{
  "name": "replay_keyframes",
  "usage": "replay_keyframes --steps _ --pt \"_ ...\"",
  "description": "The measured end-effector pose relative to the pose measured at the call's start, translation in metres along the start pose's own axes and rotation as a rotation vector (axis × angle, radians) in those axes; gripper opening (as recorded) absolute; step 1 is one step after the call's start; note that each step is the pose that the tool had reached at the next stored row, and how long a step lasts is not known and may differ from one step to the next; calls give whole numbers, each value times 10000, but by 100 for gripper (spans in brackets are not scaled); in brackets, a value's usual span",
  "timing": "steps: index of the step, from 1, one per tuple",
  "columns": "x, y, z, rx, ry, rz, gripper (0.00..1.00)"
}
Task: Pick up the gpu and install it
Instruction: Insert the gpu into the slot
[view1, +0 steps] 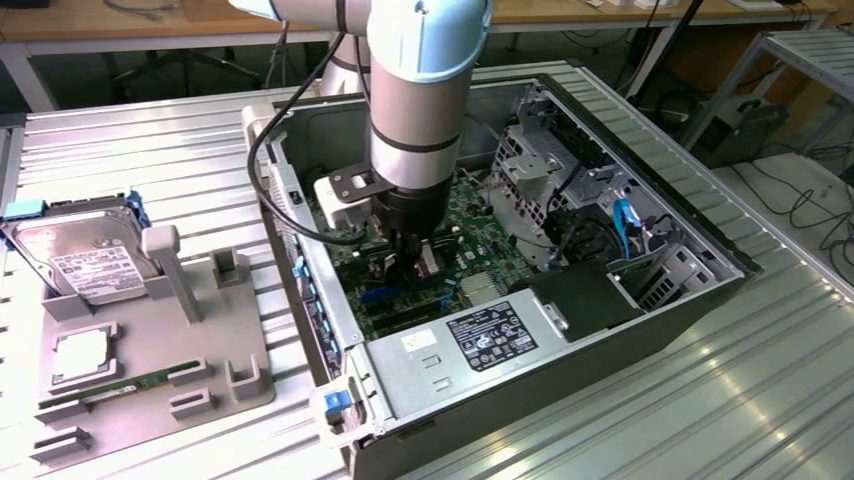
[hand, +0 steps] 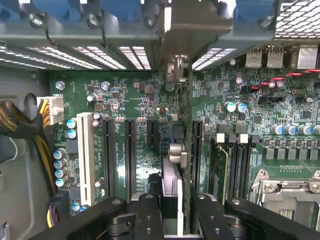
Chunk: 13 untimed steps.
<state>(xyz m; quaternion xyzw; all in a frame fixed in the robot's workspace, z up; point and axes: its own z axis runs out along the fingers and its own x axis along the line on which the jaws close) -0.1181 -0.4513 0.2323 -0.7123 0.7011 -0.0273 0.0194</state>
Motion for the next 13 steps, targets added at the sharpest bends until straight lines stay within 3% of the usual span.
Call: replay_keyframes --steps 13 --pt "3 -1 14 -3 7 42 28"
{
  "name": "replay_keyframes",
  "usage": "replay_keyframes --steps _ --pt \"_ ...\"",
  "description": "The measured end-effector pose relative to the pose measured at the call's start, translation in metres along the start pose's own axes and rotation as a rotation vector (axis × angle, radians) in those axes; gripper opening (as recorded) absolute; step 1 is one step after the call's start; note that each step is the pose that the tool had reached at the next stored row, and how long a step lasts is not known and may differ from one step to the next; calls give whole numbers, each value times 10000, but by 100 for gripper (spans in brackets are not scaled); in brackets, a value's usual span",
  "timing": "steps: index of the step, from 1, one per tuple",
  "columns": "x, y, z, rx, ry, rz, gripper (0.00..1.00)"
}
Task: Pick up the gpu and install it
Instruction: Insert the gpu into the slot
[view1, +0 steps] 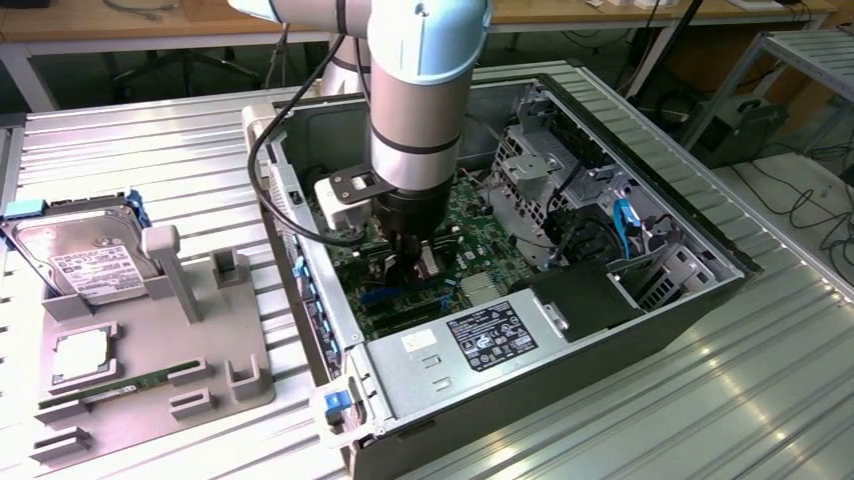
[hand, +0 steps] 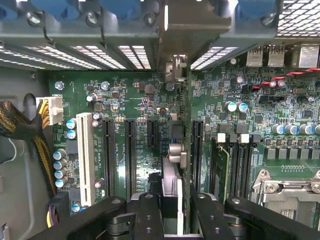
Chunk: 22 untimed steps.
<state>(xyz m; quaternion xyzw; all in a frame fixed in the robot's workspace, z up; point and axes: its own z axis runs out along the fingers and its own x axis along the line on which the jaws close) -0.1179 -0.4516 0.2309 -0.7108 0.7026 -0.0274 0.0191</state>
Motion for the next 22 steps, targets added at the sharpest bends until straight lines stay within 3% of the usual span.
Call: replay_keyframes --steps 22 --pt "-3 20 171 5 -2 -2 28"
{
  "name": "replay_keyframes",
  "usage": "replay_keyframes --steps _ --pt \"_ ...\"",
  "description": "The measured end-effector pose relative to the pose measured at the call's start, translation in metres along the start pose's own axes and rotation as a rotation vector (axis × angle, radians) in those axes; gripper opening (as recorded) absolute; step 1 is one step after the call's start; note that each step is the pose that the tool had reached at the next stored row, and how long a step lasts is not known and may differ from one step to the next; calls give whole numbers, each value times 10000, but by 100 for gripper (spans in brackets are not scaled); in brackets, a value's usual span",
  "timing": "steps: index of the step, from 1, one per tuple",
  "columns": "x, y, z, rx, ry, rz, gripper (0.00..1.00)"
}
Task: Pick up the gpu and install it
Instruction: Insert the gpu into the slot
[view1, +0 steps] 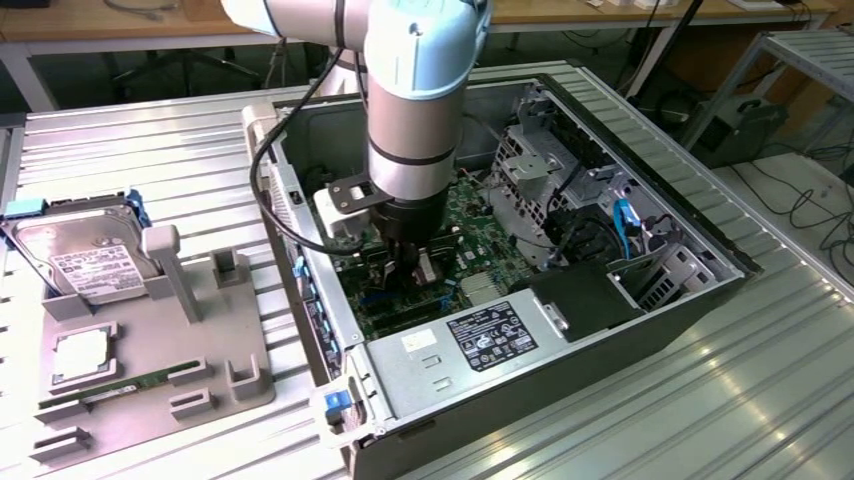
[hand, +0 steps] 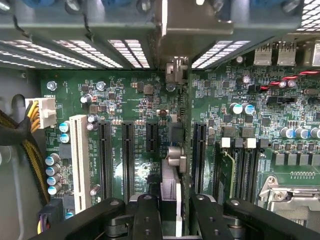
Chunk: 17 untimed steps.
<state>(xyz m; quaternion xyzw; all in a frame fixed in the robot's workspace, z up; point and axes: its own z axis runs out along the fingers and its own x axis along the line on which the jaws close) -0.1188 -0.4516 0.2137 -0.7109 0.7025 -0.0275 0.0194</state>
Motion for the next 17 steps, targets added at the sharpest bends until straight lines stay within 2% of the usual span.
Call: replay_keyframes --steps 2,3,4,5,10,12,14,17 --pt "-1 0 1 11 -10 1 28" --pt "-6 -2 15 38 -49 4 28" --pt "-6 -1 -5 24 -16 3 29" --pt "-7 -4 -44 21 -10 1 42" --pt "-44 -31 -460 22 33 -1 42" --pt "-58 -40 -588 22 64 -2 42" --pt "-61 -46 -667 20 143 -8 42" --pt "-62 -45 -672 21 143 -7 40"
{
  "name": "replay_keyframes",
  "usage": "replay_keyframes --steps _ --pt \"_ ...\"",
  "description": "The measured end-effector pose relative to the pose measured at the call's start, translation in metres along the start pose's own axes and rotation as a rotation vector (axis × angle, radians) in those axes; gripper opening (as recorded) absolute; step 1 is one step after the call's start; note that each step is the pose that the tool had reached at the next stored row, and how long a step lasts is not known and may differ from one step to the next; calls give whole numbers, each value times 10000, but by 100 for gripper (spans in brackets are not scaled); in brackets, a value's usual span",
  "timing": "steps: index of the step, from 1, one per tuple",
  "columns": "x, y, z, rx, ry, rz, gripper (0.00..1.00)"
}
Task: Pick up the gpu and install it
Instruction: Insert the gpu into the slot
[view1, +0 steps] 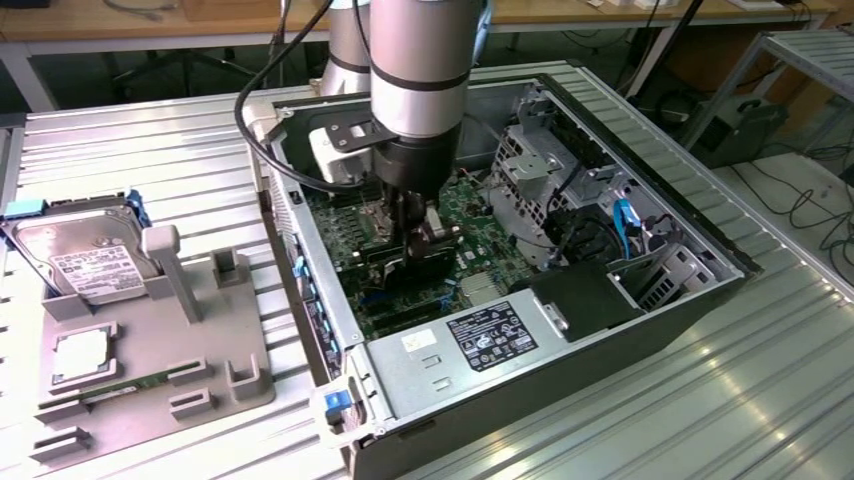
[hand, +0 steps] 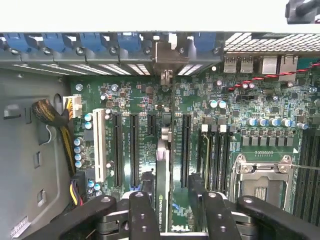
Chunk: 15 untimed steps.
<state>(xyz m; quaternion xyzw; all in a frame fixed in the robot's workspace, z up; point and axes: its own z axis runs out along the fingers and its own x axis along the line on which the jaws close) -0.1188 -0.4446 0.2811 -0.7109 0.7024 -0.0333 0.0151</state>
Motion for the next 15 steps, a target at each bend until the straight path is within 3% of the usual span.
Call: replay_keyframes --steps 1,6,15 --pt "0 0 0 0 0 0 40" --pt "0 0 0 0 0 0 11" --pt "0 0 0 0 1 0 11"
